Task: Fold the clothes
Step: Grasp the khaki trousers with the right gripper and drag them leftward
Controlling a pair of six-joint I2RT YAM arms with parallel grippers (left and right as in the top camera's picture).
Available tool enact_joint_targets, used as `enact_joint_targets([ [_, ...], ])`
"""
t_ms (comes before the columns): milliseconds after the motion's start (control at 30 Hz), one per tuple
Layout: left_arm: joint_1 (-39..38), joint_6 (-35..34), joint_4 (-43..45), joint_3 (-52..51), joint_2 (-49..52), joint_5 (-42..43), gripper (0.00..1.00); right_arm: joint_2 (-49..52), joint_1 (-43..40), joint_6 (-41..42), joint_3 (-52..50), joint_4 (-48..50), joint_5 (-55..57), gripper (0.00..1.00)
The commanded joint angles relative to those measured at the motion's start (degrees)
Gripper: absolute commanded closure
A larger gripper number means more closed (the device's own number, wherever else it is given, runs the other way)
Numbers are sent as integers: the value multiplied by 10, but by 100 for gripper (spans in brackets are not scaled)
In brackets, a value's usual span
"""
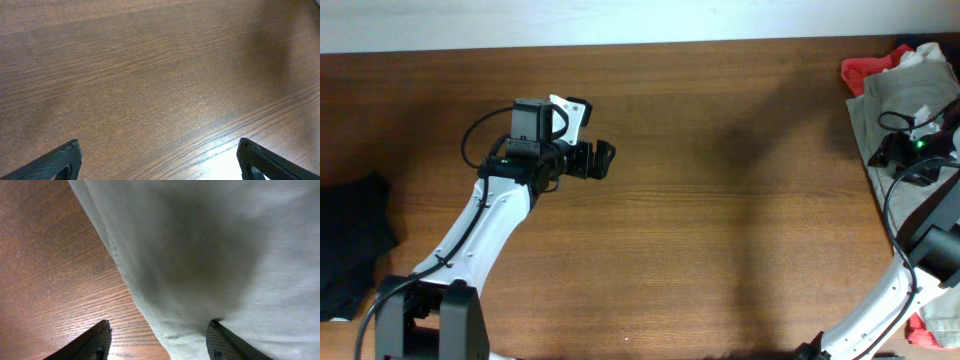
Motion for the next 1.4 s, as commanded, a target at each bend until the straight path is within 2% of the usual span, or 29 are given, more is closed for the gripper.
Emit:
enact_joint_targets([
  [0,-2,3,8,11,5,-4,1,10,6,-2,-16,8,-11,35],
  [67,-2,3,8,11,5,-4,1,10,5,-2,-33,21,-11,32],
  [133,-2,3,8,11,5,-4,1,10,5,0,-62,43,-11,38],
  [333,-2,3,8,11,5,-4,1,10,5,4,-81,61,-7,96],
  [600,-2,3,19,11,5,-4,1,-10,7,23,-80,59,-9,96],
  [700,-2,3,26,11,5,-4,1,-31,29,23,-46,25,-22,96],
  [800,-2,3,30,11,5,-4,1,-45,76,24,-27,8,-22,96],
  [933,-2,2,32,11,5,-4,1,-48,196,24,-14,-6,-22,96],
  [1033,-2,3,32,11,5,-4,1,-48,239,69,-14,12,21,96],
  [1133,-2,3,32,11,5,-4,1,-48,213,70,-14,-2,21,96],
  [1300,-2,3,36,11,5,-4,1,-47,83,78,-14,-25,43,96],
  [1367,-2,2,39,11,5,-4,1,-47,44,75,-14,-25,18,96],
])
